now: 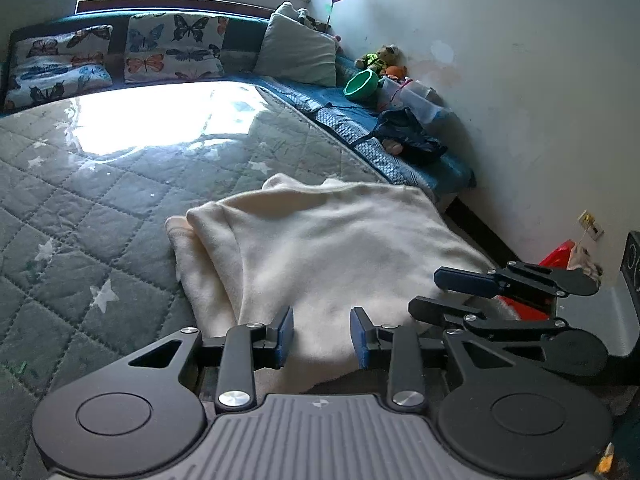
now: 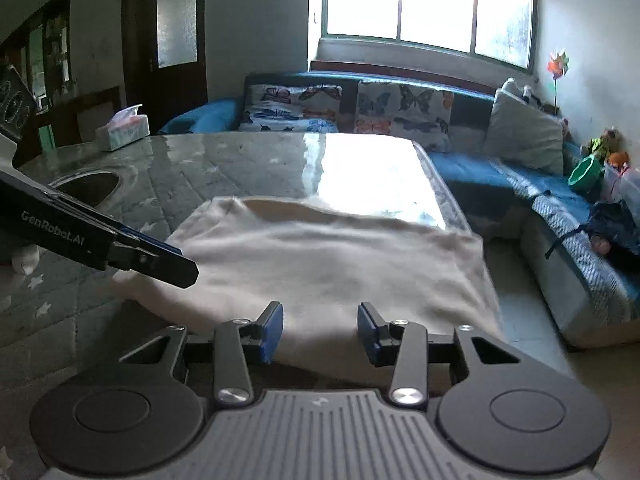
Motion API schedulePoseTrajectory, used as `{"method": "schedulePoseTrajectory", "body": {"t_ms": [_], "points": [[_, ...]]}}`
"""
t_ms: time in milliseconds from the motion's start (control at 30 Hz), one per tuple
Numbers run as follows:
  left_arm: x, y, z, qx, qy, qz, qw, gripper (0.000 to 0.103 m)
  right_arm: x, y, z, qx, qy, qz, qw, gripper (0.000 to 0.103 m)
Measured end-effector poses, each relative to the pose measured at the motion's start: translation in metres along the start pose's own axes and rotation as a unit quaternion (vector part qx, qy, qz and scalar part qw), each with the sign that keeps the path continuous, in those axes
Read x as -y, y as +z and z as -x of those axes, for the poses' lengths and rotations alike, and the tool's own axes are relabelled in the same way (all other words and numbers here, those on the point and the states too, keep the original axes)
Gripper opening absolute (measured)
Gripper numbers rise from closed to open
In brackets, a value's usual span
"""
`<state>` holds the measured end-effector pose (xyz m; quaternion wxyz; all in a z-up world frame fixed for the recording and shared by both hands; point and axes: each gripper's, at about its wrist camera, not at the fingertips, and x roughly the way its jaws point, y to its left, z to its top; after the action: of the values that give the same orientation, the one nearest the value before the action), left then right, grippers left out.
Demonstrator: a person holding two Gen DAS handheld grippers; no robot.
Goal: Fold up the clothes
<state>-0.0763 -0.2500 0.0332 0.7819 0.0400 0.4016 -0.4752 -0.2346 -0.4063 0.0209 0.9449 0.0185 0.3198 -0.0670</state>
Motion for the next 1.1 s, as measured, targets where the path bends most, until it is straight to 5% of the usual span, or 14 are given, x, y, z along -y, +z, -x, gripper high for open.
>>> {"method": "schedulePoseTrajectory", "body": {"t_ms": [633, 1100], "points": [[0.005, -0.013, 0.011, 0.008, 0.016, -0.013, 0.9997, 0.034, -0.013, -0.002, 0.004, 0.011, 0.022, -0.017, 1.000, 0.037], [0.011, -0.025, 0.029, 0.015, 0.026, -0.014, 0.9994, 0.055, -0.022, -0.011, 0.012, 0.011, 0.009, -0.035, 0.999, 0.053]]}}
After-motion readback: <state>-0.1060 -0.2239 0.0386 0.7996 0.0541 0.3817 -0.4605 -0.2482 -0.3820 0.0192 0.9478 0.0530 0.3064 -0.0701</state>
